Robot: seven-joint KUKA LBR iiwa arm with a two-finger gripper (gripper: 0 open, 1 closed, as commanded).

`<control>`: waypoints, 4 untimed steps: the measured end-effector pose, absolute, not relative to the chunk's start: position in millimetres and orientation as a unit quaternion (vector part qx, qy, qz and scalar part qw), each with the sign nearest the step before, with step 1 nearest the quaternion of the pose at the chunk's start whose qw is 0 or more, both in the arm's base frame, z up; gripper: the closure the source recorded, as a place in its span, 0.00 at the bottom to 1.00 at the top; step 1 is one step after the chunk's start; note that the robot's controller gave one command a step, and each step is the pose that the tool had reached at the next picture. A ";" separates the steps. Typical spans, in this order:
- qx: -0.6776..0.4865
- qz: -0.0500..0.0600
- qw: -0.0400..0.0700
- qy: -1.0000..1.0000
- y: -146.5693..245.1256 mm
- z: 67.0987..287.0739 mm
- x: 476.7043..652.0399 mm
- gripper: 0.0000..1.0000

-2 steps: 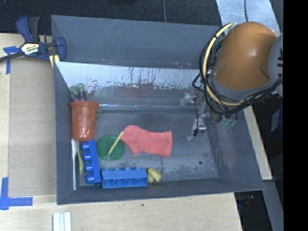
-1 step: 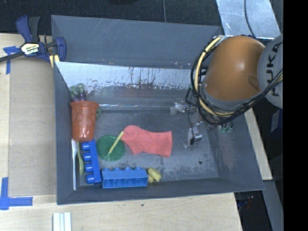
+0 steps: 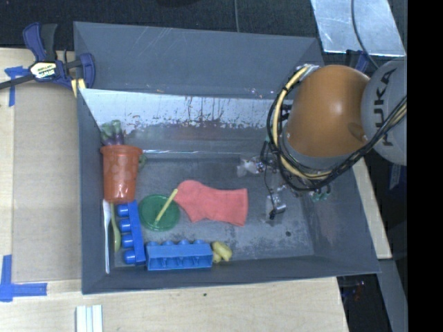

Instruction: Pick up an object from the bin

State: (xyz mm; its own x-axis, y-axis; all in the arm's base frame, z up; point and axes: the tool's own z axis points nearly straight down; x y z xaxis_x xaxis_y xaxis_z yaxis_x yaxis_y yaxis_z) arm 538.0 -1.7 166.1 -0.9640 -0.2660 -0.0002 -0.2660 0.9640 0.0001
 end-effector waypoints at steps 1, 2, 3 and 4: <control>-0.100 0.000 0.004 0.995 9.2 161.8 565.8 0.00; -0.103 0.000 0.003 0.995 19.9 157.3 566.1 0.00; -0.027 0.000 0.005 1.000 38.2 126.6 531.8 0.00; -0.062 0.000 0.006 0.998 7.8 67.8 525.2 0.00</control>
Offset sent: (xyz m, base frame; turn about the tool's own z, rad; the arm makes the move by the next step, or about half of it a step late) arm 0.0129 0.0334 -0.0130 0.1898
